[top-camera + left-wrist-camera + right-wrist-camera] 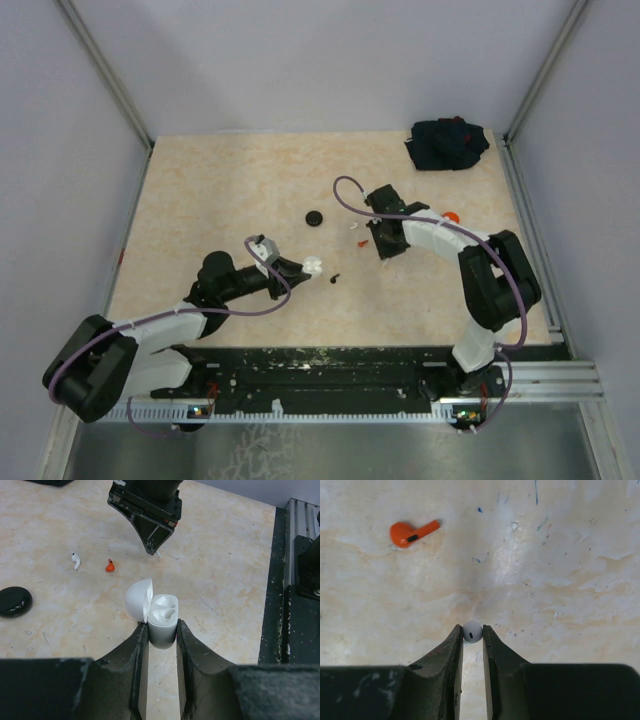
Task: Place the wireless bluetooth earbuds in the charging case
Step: Pick up the earbud from the center of the board, then place the earbud in the charging case.
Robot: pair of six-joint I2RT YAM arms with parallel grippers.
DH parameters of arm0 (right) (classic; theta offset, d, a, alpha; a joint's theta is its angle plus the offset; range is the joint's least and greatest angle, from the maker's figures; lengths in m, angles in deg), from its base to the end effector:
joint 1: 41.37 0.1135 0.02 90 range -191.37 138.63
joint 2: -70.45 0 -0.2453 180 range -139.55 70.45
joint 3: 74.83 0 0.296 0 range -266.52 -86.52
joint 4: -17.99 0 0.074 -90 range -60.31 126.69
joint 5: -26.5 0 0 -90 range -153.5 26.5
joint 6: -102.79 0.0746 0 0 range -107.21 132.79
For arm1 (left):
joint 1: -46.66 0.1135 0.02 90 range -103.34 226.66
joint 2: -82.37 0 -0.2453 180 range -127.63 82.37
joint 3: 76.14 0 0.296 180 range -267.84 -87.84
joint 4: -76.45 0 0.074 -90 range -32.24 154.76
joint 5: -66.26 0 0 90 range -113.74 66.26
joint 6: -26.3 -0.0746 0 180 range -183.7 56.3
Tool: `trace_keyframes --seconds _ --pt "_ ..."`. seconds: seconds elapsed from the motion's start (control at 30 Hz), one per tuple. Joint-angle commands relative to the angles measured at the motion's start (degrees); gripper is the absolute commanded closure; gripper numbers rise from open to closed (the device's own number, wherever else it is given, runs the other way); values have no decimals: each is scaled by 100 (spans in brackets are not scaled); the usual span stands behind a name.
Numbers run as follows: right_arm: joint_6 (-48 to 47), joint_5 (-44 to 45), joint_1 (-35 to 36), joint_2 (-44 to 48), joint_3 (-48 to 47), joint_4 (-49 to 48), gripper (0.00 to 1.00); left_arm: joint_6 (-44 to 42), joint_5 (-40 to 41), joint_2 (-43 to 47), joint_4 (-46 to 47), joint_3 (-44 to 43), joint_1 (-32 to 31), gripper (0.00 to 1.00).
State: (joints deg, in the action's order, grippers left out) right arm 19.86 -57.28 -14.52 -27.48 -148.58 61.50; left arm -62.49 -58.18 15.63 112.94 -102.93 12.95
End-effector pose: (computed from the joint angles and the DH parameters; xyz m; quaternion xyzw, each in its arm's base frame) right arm 0.3428 0.1645 0.0981 -0.1579 0.9669 0.0054 0.2003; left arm 0.2139 -0.1934 0.1406 0.3894 0.6109 -0.4021 0.5599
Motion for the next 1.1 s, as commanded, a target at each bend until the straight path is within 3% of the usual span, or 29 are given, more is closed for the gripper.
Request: trace_keyframes --seconds 0.0,0.37,0.67,1.07 --pt "25 476 434 718 -643 330 83 -23 112 76 365 -152 14 99" --pt "-1 1720 1659 1411 -1861 1095 83 -129 1700 239 801 -181 -260 99" --pt "-280 2972 2979 1565 -2290 855 83 -449 3255 174 1249 -293 -1001 100" --pt "-940 3155 3703 2233 -1320 -877 83 -395 2983 -115 1905 -252 -1049 100"
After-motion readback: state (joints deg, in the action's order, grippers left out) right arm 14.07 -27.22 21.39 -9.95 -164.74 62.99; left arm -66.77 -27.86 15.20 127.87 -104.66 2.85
